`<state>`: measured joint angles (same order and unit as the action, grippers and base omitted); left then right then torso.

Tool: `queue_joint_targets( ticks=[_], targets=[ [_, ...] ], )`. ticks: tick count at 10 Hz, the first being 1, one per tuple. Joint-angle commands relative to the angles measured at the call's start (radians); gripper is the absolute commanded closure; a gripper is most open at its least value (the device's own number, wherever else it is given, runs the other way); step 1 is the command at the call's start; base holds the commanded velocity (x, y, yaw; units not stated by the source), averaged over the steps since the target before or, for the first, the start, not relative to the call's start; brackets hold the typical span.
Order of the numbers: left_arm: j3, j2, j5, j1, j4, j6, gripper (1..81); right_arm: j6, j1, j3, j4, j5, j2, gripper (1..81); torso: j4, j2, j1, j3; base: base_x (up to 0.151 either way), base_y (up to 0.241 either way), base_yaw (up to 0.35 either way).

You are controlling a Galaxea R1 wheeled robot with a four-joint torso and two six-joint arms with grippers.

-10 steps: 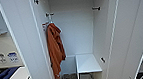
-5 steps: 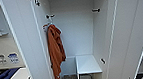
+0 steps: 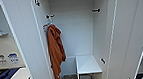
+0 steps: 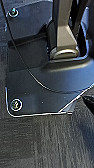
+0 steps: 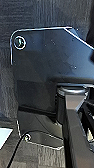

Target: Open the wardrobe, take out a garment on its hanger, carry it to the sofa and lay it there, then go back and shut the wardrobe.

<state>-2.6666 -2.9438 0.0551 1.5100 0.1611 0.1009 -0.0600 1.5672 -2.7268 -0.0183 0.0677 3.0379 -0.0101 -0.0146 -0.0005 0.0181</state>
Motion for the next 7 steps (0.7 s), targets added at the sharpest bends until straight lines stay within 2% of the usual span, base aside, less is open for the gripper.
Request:
queue_joint_targets(
  ticks=[1, 2, 5, 7],
  targets=[
    [0.011, 0.046, 0.011, -0.078, -0.186, -0.138, 1.0, -0.001, -0.071, 0.036, 0.003, -0.054, -0.029, 1.0, 0.000, 0.000, 0.001, 0.000, 0.000, 0.000, 0.000],
    [0.034, 0.066, 0.012, -0.089, -0.190, -0.135, 1.0, -0.001, -0.081, 0.072, 0.003, -0.054, -0.057, 1.0, 0.000, 0.000, 0.001, 0.000, 0.000, 0.000, 0.000],
    [0.358, 0.294, -0.049, -0.109, -0.190, -0.130, 1.0, 0.009, -0.123, 0.333, -0.005, -0.054, -0.274, 1.0, 0.000, 0.000, 0.001, 0.000, 0.000, 0.000, 0.000],
    [0.479, 0.419, -0.058, -0.145, -0.212, -0.118, 1.0, 0.011, -0.169, 0.466, -0.008, -0.052, -0.410, 1.0, 0.000, 0.000, 0.001, 0.000, 0.000, 0.000, 0.000]
  ],
)
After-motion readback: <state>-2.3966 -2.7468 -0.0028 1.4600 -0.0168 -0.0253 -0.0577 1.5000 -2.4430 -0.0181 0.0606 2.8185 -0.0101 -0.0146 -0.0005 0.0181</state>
